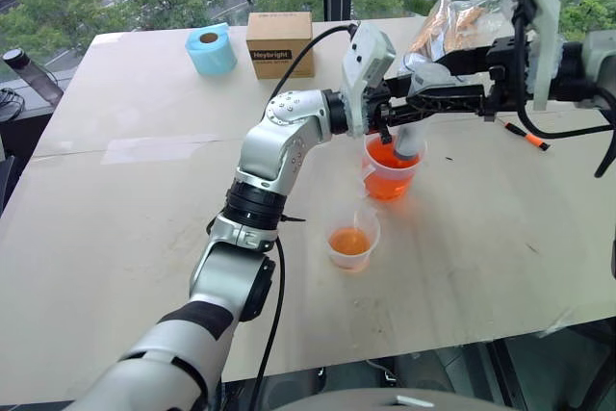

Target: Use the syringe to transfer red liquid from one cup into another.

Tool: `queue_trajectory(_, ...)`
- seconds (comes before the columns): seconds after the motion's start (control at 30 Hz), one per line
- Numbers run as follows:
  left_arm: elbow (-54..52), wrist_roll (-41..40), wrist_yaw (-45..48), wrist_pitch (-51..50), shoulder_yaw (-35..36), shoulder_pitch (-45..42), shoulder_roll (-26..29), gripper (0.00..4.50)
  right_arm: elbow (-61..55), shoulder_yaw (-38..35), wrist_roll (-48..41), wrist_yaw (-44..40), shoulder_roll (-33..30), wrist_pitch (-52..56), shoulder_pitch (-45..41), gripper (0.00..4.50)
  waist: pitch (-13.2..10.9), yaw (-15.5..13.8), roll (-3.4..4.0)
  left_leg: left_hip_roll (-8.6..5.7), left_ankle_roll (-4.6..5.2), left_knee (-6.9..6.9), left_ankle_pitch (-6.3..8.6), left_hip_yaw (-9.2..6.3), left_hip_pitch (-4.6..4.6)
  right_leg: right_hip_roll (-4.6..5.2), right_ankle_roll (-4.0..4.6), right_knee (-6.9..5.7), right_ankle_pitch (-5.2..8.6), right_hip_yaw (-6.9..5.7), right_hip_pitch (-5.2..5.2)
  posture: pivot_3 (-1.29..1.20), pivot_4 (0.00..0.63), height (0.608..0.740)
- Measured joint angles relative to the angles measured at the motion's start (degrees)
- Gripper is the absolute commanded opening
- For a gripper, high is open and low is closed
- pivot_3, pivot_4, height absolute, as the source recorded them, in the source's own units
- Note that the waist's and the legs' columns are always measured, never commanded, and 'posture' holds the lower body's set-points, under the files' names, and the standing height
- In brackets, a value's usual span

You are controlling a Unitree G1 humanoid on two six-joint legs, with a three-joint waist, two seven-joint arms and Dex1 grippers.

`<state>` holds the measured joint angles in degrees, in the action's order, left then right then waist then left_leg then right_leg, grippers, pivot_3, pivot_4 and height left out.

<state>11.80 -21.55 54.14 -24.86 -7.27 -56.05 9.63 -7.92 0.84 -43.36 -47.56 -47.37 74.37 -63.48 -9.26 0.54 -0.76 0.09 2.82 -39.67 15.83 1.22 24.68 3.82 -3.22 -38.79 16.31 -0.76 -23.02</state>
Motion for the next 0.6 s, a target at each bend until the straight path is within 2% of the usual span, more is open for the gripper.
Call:
queue_trajectory(0.03,-0.02,-0.09,0.35,0.13,0.00,0.00,-0.04,1.49,0.06,-0.41,0.03,0.04,-0.13,0.32,0.00,3.69,0.00,-0.02,0.00,0.00,0.00,0.00,0.00,0.00,0.00,0.00,0.00,0.00,0.00,0.00,0.00,0.00,0.150,0.740)
queue_trajectory(0.07,-0.12,-0.20,0.48,0.40,-0.01,0.00,-0.21,1.49,0.06,-0.84,-0.17,-0.02,-0.34,0.63,0.01,3.16,0.00,-0.04,0.00,0.00,0.00,0.00,0.00,0.00,0.00,0.00,0.00,0.00,0.00,0.00,0.00,0.00,0.150,0.740)
queue_trajectory(0.1,-0.26,-0.16,0.17,0.63,0.02,-0.01,-0.39,1.49,0.05,-0.95,-0.16,-0.01,-0.39,0.73,0.01,2.88,0.00,-0.01,0.00,0.00,0.00,0.00,0.00,0.00,0.00,0.00,0.00,0.00,0.00,0.00,0.00,0.00,0.150,0.740)
queue_trajectory(0.53,-0.27,-0.14,0.10,0.73,0.00,-0.01,-0.58,1.49,0.06,-1.48,-0.52,0.31,-0.39,1.59,0.01,2.88,0.00,0.03,0.00,0.00,0.00,0.00,0.00,0.01,0.00,0.00,0.00,0.00,0.00,0.01,0.00,0.00,0.150,0.740)
queue_trajectory(0.57,-0.27,-0.14,0.10,0.75,0.00,-0.01,-0.60,1.49,0.05,-1.48,-0.53,0.30,-0.41,1.58,0.02,3.36,0.00,0.03,0.00,0.00,0.00,0.00,0.00,0.00,-0.01,0.00,0.00,-0.01,0.00,0.00,0.00,0.00,0.150,0.740)
queue_trajectory(0.6,-0.26,-0.14,0.14,0.75,0.00,0.00,-0.60,1.49,0.05,-1.49,-0.53,0.23,-0.46,1.48,0.02,4.06,0.00,0.03,0.00,0.00,0.00,0.00,0.00,0.00,-0.01,0.00,0.00,0.00,0.00,0.01,0.00,0.00,0.150,0.740)
